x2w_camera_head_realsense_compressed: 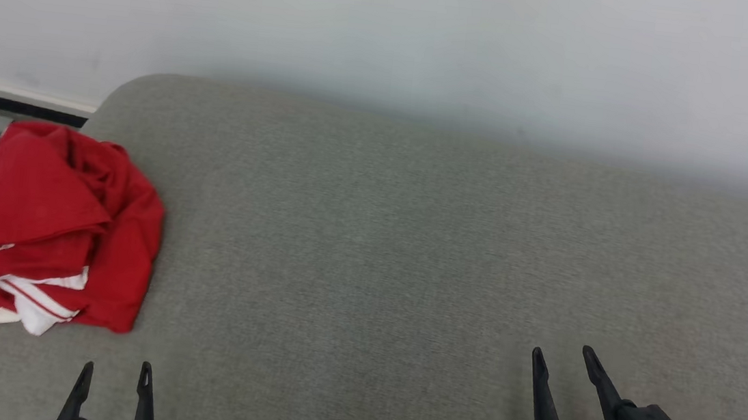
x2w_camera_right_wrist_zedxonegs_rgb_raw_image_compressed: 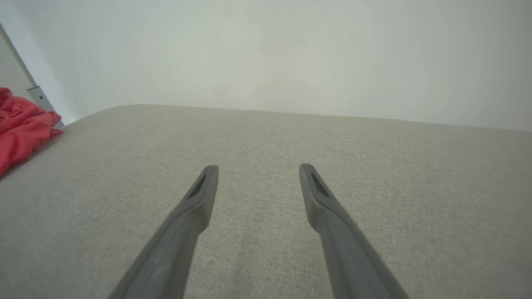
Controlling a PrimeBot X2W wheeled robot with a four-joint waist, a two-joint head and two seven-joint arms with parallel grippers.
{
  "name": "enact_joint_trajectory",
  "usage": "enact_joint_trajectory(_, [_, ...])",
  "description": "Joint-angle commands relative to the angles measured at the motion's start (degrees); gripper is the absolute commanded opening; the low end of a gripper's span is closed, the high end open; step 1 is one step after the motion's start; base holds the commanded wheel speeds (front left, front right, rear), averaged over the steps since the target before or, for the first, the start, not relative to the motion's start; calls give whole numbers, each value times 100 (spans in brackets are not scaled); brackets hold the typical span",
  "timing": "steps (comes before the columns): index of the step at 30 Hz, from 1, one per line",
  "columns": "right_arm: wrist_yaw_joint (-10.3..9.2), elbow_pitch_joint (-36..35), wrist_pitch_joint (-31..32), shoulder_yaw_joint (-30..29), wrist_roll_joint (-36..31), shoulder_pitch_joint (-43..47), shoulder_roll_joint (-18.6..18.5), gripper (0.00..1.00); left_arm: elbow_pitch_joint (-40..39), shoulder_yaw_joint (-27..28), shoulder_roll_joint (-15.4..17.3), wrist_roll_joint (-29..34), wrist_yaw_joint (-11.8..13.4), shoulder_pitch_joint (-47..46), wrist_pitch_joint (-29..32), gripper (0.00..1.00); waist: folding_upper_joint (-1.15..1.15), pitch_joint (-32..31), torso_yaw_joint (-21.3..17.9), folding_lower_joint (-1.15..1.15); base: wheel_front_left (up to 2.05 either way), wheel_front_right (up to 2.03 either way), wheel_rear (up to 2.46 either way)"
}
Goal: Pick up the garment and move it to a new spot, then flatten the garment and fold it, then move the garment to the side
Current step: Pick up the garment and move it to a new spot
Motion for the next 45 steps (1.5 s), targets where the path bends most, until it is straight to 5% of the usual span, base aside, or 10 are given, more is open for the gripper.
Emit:
enact_joint_trajectory(1, [-13, 11, -5, 20, 15, 41, 10, 100, 1, 33, 22, 23, -3, 92, -18, 100, 0, -5, 586, 0, 0, 0, 0])
enact_joint_trajectory(10, [-12, 137, -5, 324, 122, -4, 11, 100, 18, 260, 18, 8, 10, 239, -18, 100, 0, -16, 1612, 0, 0, 0, 0])
enact_joint_trajectory(23, [-13, 546, -5, 1439, 370, -794, -202, 100, -454, 769, 13, -484, 458, 616, -19, 100, 0, 356, 1847, 0, -1, -1, -1])
enact_joint_trajectory(35, [-13, 575, -5, 1504, 524, -752, -339, 100, -510, 700, 13, -656, 586, 761, -18, 100, 0, 332, 1831, 0, -5, -5, -5])
enact_joint_trajectory(45, [-13, 457, -5, 1114, 447, -468, -414, 100, -50, 684, 16, -650, 35, 248, -19, 100, 0, 333, 1740, 0, 0, 0, 0])
